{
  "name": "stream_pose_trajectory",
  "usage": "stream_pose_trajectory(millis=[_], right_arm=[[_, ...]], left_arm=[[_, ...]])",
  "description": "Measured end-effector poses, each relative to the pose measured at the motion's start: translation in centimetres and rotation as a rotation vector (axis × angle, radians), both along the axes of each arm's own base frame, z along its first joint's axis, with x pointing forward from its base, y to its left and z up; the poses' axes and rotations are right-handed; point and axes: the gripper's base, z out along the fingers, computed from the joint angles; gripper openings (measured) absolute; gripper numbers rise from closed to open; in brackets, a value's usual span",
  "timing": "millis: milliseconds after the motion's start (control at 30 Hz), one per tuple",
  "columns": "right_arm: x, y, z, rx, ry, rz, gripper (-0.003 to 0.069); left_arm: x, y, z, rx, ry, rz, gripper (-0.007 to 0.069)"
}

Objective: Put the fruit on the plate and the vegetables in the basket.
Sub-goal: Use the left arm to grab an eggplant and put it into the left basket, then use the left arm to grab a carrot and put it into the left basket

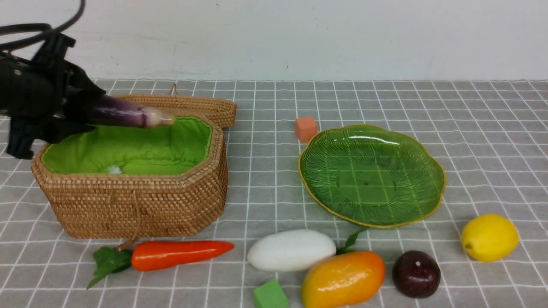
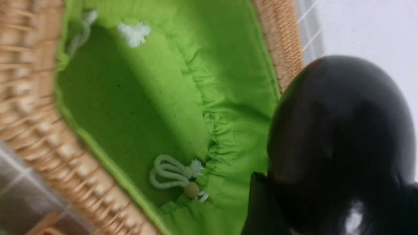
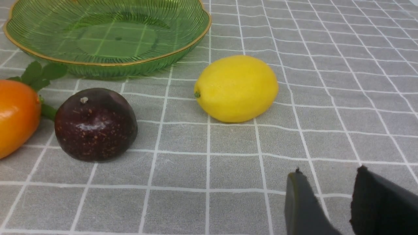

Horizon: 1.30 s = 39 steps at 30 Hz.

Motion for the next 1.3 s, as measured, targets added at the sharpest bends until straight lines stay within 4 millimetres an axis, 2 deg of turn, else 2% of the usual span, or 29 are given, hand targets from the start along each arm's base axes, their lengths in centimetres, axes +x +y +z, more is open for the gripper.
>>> stream_pose_trajectory(millis=[100,200,300,400,467,500,533,567,600,633,733,800,867,967,1000,1033,1133,1300], right_arm=[[0.0,0.0,0.0,0.000,0.000,0.000,0.0244],[0.0,0.0,0.0,0.000,0.000,0.000,0.0244],[0.0,0.0,0.0,0.000,0.000,0.000,0.0244],[0.0,0.0,0.0,0.000,0.000,0.000,0.0244],[0.0,0.0,0.0,0.000,0.000,0.000,0.0244],[0.0,0.0,0.0,0.000,0.000,0.000,0.0244],[0.0,0.0,0.0,0.000,0.000,0.000,0.0244],[0.0,0.0,0.0,0.000,0.000,0.000,0.0244],[0.0,0.0,0.0,0.000,0.000,0.000,0.0244],[0.0,0.0,0.0,0.000,0.000,0.000,0.0244],[0.0,0.0,0.0,0.000,0.000,0.000,0.0244],[0.0,0.0,0.0,0.000,0.000,0.000,0.0244],[0.0,0.0,0.0,0.000,0.000,0.000,0.0244],[0.0,0.0,0.0,0.000,0.000,0.000,0.0244],[0.0,0.0,0.0,0.000,0.000,0.000,0.0244],[0.0,0.0,0.0,0.000,0.000,0.000,0.0244],[0.0,0.0,0.0,0.000,0.000,0.000,0.0244],[0.0,0.0,0.0,0.000,0.000,0.000,0.0244]], left_arm=[[1.1,0.1,-0.8,-0.001,0.016,-0.005,0.0541],[1.3,0.1,-0.9,0.047,0.008,-0.043,0.0619],[1.2,0.1,-1.0,0.108,0.000,-0.100,0.0640],[0.8,-0.2,-0.7,0.221,-0.004,-0.243,0.0633],[0.1,-0.7,-0.2,0.342,-0.024,-0.410,0.0617],[-1.0,-1.8,0.7,0.481,-0.072,-0.620,0.0590],[-1.3,-2.2,1.0,0.515,-0.088,-0.675,0.0587],[-2.7,-4.0,1.9,0.637,-0.161,-0.895,0.0559],[-4.0,-5.5,2.8,0.689,-0.221,-1.026,0.0538],[-4.3,-6.1,3.1,0.712,-0.247,-1.069,0.0533],[-8.0,-12.0,4.0,0.829,-0.372,-1.451,0.0472],[-9.0,-13.6,3.7,0.873,-0.363,-1.544,0.0454],[-10.3,-15.7,1.9,1.034,-0.276,-1.666,0.0437],[-11.1,-16.7,-0.5,1.170,-0.196,-1.721,0.0433],[-11.4,-16.8,-2.4,1.271,-0.151,-1.730,0.0432],[-11.5,-16.8,-2.7,1.281,-0.143,-1.739,0.0432],[-11.7,-16.2,-6.4,1.407,-0.149,-1.730,0.0432],[-10.4,-15.2,-9.0,1.491,-0.233,-1.615,0.0440]])
